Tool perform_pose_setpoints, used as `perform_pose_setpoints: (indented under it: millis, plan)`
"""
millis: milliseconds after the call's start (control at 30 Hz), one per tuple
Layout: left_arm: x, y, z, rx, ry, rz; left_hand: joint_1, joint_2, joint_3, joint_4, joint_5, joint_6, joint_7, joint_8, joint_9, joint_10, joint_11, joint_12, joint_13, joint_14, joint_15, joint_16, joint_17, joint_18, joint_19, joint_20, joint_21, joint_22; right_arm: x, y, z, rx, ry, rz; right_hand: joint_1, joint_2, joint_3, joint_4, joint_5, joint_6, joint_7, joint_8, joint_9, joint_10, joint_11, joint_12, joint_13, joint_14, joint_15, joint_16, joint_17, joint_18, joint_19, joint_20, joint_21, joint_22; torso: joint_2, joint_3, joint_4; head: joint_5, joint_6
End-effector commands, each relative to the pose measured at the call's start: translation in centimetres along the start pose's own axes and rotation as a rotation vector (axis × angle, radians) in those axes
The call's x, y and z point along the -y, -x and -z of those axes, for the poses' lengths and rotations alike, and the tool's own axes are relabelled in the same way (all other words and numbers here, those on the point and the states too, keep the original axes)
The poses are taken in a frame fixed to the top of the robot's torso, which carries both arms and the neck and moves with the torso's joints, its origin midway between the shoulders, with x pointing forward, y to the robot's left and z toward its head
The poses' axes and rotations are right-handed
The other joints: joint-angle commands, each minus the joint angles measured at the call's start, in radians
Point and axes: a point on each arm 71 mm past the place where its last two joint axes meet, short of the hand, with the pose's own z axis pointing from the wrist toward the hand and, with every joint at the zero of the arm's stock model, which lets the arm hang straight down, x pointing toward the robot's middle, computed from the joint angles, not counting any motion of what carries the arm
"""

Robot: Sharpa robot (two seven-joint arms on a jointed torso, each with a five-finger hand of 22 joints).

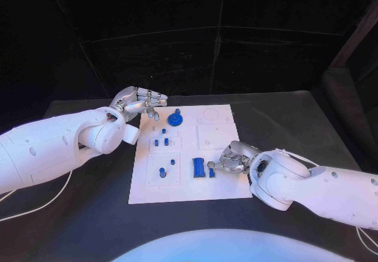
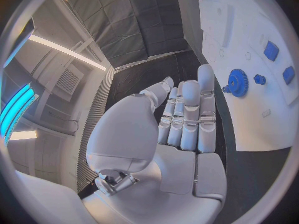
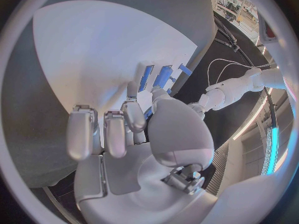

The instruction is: Assemble the parts on the task board

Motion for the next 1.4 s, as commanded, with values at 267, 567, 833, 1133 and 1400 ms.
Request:
perform_pose_setpoints:
  millis: [267,567,833,1133,1400]
  plan:
    - [0.1,0.6,0.1,0.017,-0.009,0.003,0.005,0.007,-0.006,0.002,-0.004,-0.006,0.0,0.006,-0.001,-0.008,0.002,0.007,0.002,-0.007,0.002,-0.005,-0.003,0.013,-0.001,0.004,-0.007,-0.002,2.2,2.5,0.2,0.059,0.015,-0.222,0.042,-0.011,-0.082,0.002,0.008,-0.18,0.071,-0.098,-0.044,-0.172,0.065,-0.384,-0.249,0.044,0.041,-0.084,-0.021,0.017,-0.059,0.032,-0.092,-0.146,-0.006,-0.002,-0.003,-0.007,0.021]
    - [-0.2,2.1,-0.1,0.103,-0.017,0.092,0.003,0.007,-0.009,0.003,-0.004,-0.006,-0.002,0.007,-0.001,-0.008,0.002,0.009,0.002,-0.011,0.002,-0.01,-0.012,0.013,-0.001,0.004,-0.008,-0.003,2.8,7.1,-2.2,0.156,0.251,-0.633,0.254,0.053,-0.098,-0.071,-0.012,-0.18,0.111,-0.132,-0.085,-0.386,0.115,-0.794,-0.618,-0.225,0.11,-0.812,-0.707,0.116,-0.373,0.09,-0.696,-0.842,-0.028,-0.0075,-0.0178,-0.009,0.056]
    - [-0.6,3.3,-0.7,0.186,-0.043,0.167,-0.001,0.006,-0.017,0.013,-0.001,-0.007,-0.016,0.018,-0.003,-0.022,0.004,0.006,-0.01,-0.198,0.021,-0.185,-0.109,0.004,-0.167,0.02,-0.122,-0.059,4.2,9.7,-5.8,0.233,0.338,-0.769,0.335,0.097,-0.13,-0.116,-0.022,-0.157,0.137,-0.232,-0.173,-0.379,0.156,-0.983,-0.949,-0.326,0.17,-1.177,-0.91,0.12,-0.454,0.171,-1.069,-1.082,-0.062,-0.0182,-0.027,-0.014,0.086]
    - [-1.5,4.3,-1.6,0.249,-0.066,0.212,-0.009,-0.003,-0.007,0.038,-0.006,-0.038,-0.02,-0.023,-0.005,-0.058,0.061,-0.096,-0.05,-0.356,0.125,-0.638,-0.33,-0.012,-0.507,0.125,-0.432,-0.284,4.3,10.9,-9.8,0.266,0.389,-0.804,0.346,0.138,-0.16,-0.173,-0.023,-0.131,0.134,-0.288,-0.267,-0.352,0.17,-1.056,-1.173,-0.244,0.169,-1.293,-0.976,0.117,-0.38,0.177,-1.244,-1.199,-0.084,-0.017,-0.0287,-0.003,0.133]
    - [-2.1,4.0,-2.0,0.24,-0.031,0.187,-0.406,0.059,-0.134,0.054,-0.054,-0.338,-0.072,-0.124,-0.071,-0.379,0.016,-0.217,-0.113,-0.59,0.084,-0.841,-0.443,-0.043,-0.725,0.079,-0.527,-0.496,4.4,10.9,-10.8,0.292,0.338,-0.771,-0.101,0.046,-0.105,-0.286,-0.066,-0.421,0.083,-0.351,-0.322,-0.673,0.128,-1.14,-1.293,-0.599,0.09,-1.351,-1.08,0.05,-0.695,0.112,-1.309,-1.266,-0.081,-0.0164,-0.0267,0.0,0.145]
